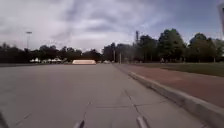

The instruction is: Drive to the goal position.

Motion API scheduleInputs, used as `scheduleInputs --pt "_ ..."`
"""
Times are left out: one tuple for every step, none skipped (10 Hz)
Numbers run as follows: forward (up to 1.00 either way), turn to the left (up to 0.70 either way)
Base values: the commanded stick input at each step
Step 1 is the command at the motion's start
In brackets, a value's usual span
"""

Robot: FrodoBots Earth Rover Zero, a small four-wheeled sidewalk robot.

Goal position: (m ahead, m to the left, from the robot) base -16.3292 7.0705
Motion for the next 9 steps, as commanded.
scheduleInputs --pt "-1.00 0.00" --pt "-0.63 0.00" --pt "0.00 0.00" --pt "0.00 0.00" --pt "0.00 0.00" --pt "0.00 0.00" --pt "0.00 -0.19" --pt "0.00 -0.45" --pt "0.00 -0.45"
